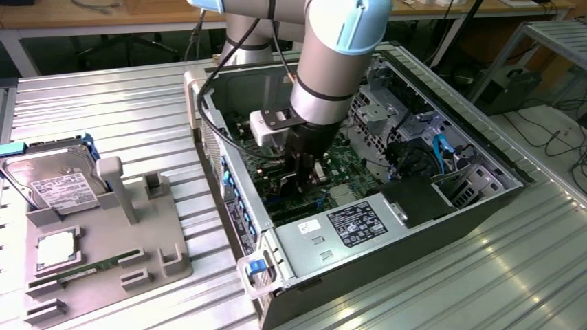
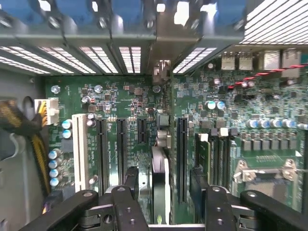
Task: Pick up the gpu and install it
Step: 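Insert the gpu into the slot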
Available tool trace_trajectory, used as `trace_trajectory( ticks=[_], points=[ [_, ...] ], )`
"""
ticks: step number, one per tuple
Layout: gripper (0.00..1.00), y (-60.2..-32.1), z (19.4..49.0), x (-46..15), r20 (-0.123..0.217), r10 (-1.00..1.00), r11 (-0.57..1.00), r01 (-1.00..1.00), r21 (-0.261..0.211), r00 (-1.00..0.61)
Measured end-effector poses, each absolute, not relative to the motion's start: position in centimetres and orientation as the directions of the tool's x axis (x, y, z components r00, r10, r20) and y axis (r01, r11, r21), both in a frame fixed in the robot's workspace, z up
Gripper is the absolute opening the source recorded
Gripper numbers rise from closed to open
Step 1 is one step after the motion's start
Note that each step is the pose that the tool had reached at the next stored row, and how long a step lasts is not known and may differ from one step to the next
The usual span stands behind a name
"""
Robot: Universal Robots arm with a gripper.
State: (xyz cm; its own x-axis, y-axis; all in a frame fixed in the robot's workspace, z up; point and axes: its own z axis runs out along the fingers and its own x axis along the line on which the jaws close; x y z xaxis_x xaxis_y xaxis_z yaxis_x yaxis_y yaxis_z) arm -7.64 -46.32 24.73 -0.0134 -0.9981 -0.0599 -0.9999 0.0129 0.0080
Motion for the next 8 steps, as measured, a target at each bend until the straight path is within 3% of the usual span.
trace_trajectory(
  ticks=[8],
  points=[
    [0.55,-46.3,27.7,-7.6,-0.060,-0.998,0.013,-1.000,-0.007,-0.013]
  ],
)
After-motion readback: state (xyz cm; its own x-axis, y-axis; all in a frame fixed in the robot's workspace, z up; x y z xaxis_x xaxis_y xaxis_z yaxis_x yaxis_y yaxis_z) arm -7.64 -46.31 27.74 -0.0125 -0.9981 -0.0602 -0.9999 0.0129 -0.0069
